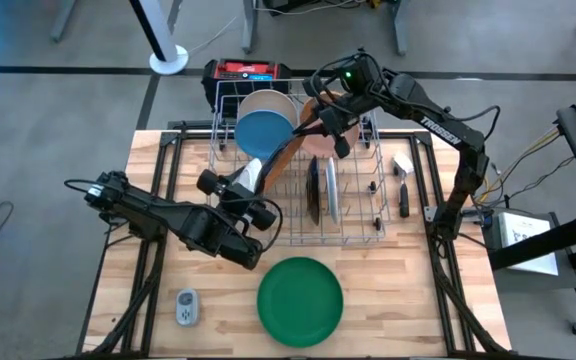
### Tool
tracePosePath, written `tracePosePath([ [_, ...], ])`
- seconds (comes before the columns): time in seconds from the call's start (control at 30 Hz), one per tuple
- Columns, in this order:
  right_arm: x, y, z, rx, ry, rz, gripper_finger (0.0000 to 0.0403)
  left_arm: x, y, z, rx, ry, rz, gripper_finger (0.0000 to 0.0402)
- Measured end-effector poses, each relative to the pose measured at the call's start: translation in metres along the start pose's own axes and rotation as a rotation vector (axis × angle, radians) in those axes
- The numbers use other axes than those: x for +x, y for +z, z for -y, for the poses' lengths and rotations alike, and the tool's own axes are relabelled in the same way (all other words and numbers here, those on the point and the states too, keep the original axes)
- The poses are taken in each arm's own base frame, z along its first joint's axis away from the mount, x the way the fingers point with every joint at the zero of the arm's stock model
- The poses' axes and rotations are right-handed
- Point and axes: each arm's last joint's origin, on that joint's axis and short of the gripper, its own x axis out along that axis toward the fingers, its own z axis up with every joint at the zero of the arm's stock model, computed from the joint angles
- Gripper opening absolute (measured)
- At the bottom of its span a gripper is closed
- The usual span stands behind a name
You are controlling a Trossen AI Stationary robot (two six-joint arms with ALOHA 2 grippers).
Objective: Sort dishes
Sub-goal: Put the orange flower patterned plate into the dish rack
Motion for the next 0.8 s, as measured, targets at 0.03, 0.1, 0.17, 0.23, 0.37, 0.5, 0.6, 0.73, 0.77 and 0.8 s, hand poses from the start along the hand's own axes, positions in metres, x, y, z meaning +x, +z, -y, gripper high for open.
tracePosePath([
  [0.03,-0.001,0.001,-0.001,-0.014,0.0,-0.002,0.0001,0.0,0.0,0.0,0.008,-0.005,-0.007,0.0267],
  [0.1,-0.004,0.003,-0.001,-0.044,-0.005,-0.003,0.0,-0.001,0.001,-0.002,0.017,-0.012,-0.015,0.0274],
  [0.17,-0.007,0.005,-0.001,-0.069,-0.01,-0.002,0.0,-0.001,0.002,-0.005,0.02,-0.02,-0.02,0.028],
  [0.23,-0.008,0.006,-0.002,-0.081,-0.013,-0.004,0.0,-0.002,0.003,-0.008,0.023,-0.03,-0.032,0.0283],
  [0.37,-0.011,0.006,-0.004,-0.119,0.0,-0.022,0.0,-0.004,0.004,-0.011,0.033,-0.054,-0.055,0.0284],
  [0.5,-0.011,0.005,-0.007,-0.131,0.017,-0.054,0.0,-0.006,0.006,-0.015,0.047,-0.084,-0.081,0.0284],
  [0.6,-0.012,0.004,-0.009,-0.183,0.038,-0.064,0.0001,-0.007,0.006,-0.018,0.065,-0.105,-0.098,0.0285],
  [0.73,-0.018,0.008,-0.01,-0.244,0.028,-0.071,0.0,-0.009,0.008,-0.024,0.088,-0.112,-0.095,0.0285],
  [0.77,-0.02,0.009,-0.012,-0.267,0.042,-0.075,0.0001,-0.01,0.008,-0.029,0.109,-0.1,-0.083,0.0284],
  [0.8,-0.023,0.007,-0.019,-0.222,0.097,-0.088,0.0002,-0.011,0.01,-0.031,0.087,-0.107,-0.082,0.0284],
])
